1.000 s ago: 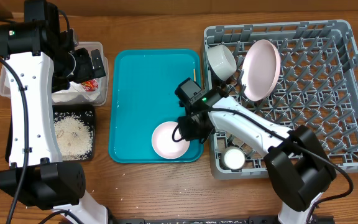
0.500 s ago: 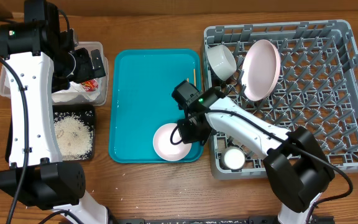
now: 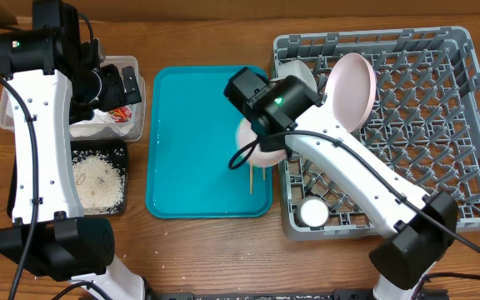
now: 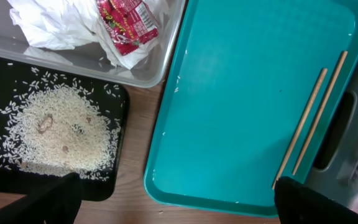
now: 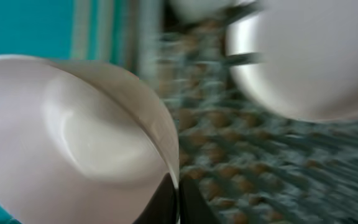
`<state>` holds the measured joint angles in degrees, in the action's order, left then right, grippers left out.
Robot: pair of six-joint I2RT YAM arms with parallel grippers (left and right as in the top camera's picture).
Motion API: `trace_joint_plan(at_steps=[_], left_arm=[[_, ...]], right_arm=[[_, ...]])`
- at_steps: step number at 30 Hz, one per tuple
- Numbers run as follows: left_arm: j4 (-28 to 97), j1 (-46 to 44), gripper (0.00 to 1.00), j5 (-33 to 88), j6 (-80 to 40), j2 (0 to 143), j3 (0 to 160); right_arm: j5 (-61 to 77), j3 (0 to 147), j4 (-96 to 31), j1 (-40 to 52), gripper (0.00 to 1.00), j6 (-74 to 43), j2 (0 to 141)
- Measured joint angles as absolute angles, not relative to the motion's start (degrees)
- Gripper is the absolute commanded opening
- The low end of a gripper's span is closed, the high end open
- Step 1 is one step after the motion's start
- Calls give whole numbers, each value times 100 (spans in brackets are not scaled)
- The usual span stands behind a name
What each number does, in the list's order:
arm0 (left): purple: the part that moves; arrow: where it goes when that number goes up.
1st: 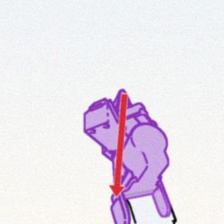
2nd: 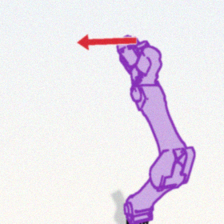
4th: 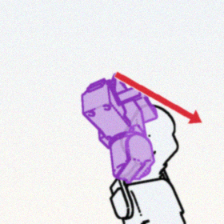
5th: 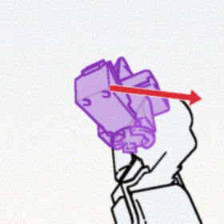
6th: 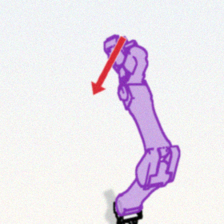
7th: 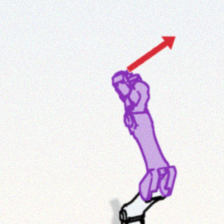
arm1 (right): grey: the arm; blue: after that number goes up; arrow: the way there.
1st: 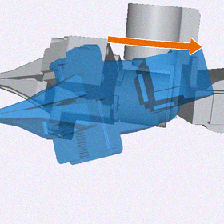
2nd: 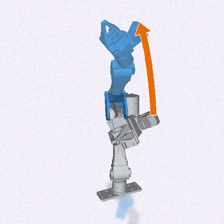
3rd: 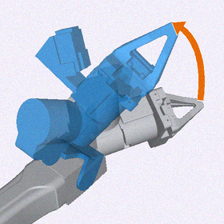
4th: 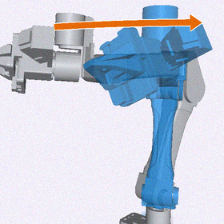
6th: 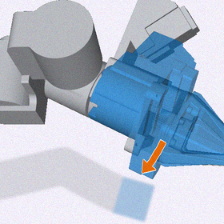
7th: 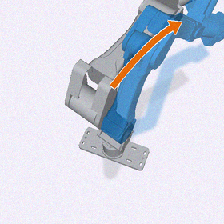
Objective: Sort waste into correct bins and load items into the dishwasher
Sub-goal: 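Carry the small bowl into the rack beside the plate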
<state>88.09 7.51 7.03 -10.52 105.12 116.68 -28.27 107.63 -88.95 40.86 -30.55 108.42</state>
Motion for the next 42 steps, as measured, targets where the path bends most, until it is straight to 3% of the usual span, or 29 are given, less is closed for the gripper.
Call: trace_joint_plan(at_steps=[3,10,20,26,35,42], left_arm=[[8809,751,100,703,-1055,10512,11668],[8809,751,100,703,-1055,10512,11668],[8809,751,100,705,-1052,10512,11668],[8809,751,100,705,-1052,10512,11668],[8809,751,100,705,-1055,10512,11668],[8809,751,100,705,-1052,10512,11668]], right_arm=[[-4012,10899,-9660,4086,4,-3747,10792],[-5959,10903,-9710,4082,4,-4403,10689],[-7395,10903,-9714,4270,4,-3588,10689],[-7389,10903,-9706,4539,4,-3334,10687],[-5944,10903,-9714,3739,4,-3382,10700],[-5708,10615,-9712,3763,4,-3435,11069]])
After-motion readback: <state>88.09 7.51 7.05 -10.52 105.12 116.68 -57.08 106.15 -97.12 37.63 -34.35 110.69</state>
